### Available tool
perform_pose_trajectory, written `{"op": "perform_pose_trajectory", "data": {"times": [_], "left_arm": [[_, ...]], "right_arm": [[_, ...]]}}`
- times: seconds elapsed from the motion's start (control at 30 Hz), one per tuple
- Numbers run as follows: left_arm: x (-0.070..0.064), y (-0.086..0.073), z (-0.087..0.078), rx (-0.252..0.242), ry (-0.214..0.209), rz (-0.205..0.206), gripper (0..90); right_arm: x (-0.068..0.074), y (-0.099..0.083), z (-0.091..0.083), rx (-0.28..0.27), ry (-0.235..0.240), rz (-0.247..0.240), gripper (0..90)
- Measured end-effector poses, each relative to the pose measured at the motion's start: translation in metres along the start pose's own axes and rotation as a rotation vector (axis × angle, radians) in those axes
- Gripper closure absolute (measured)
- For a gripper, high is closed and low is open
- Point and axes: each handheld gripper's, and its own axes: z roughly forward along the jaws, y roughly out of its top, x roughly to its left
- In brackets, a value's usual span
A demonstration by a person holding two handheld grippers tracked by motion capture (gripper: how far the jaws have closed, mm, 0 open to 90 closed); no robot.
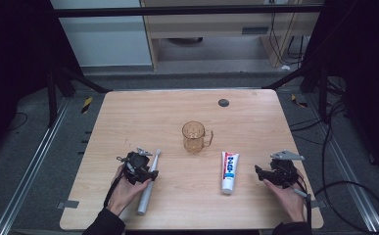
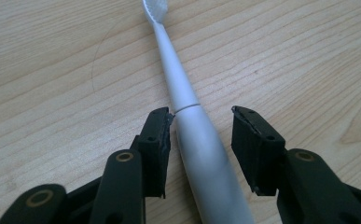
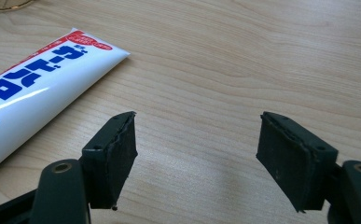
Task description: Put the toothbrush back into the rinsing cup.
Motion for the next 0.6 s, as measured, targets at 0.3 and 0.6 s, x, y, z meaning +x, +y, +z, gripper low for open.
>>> {"op": "perform_pose_trajectory", "data": {"times": [0.3, 0.6], "left_arm": [[-0.0001, 0.0008, 0.0045, 0.028, 0.000, -0.001, 59.2], [-0.0012, 0.0016, 0.0080, 0.048, -0.008, 0.003, 62.2]], "right_arm": [[-0.0002, 0.0002, 0.0010, 0.013, 0.015, 0.005, 29.8], [-0.0002, 0.0005, 0.0005, 0.005, 0.018, 0.000, 31.9]]}}
